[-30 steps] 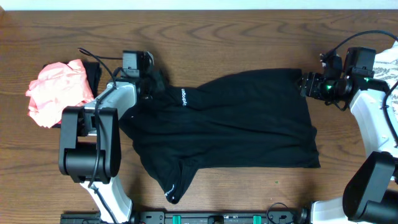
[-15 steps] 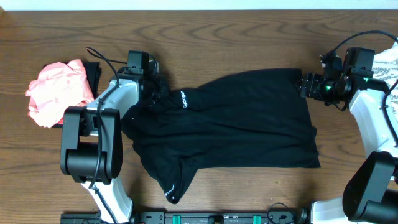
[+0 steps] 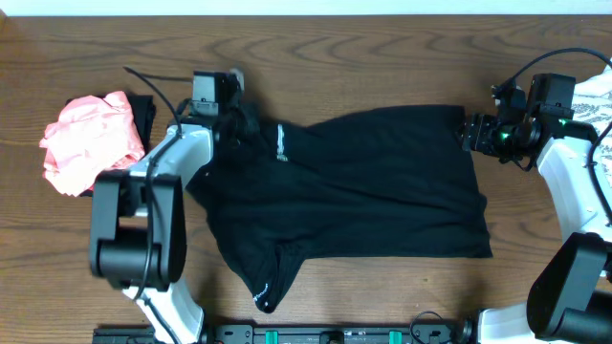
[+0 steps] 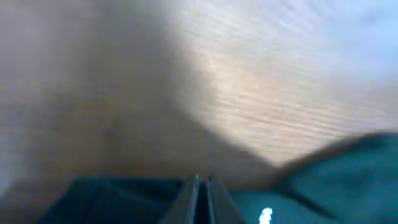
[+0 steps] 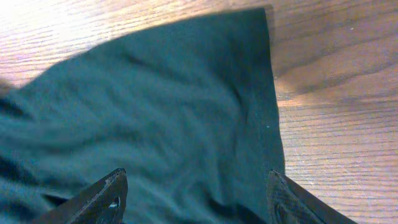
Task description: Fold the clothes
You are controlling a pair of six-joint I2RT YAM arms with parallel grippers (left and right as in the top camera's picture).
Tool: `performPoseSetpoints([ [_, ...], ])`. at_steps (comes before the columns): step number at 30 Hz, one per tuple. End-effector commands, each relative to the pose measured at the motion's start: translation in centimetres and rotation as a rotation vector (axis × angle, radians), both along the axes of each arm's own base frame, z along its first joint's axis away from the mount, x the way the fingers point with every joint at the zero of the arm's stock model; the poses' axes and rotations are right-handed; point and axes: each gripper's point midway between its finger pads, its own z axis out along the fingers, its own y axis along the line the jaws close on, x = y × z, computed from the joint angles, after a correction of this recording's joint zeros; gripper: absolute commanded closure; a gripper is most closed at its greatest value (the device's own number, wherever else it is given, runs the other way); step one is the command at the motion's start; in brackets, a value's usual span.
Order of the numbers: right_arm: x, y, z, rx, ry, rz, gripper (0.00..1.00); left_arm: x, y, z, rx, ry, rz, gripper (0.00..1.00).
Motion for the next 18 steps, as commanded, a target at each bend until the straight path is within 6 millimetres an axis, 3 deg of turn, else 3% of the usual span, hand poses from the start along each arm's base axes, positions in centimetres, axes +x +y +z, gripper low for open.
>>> performPoseSetpoints([
  [1,-0.1,-0.2,-0.6,-0.031,0.016,0.006,0.30,1.6,0.4,7.2,0.005,-0.194,0.035,0.94],
  [3,-0.1,-0.3,-0.7,-0.036,0.016,0.004,0.30,1.7,0.9,8.6,0.016,-0.230,0.063,0.94],
  [5,-0.1,-0.3,-0.6,-0.036,0.016,0.004,0.30,1.5,1.4,8.3,0.038,-0.214,0.082,0.94],
  [9,-0.1,-0.3,-0.7,-0.036,0.016,0.004,0.30,0.2,3.6,4.9,0.142,-0.090,0.158,0.94],
  [13,-0.1,-0.3,-0.7,-0.036,0.016,0.004,0.30,-0.6,3.8,2.1,0.164,-0.007,0.153,0.94],
  [18,-0.1,-0.3,-0.7,-0.035,0.017,0.004,0.30,-0.7,3.8,0.3,0.171,0.029,0.151,0.94],
])
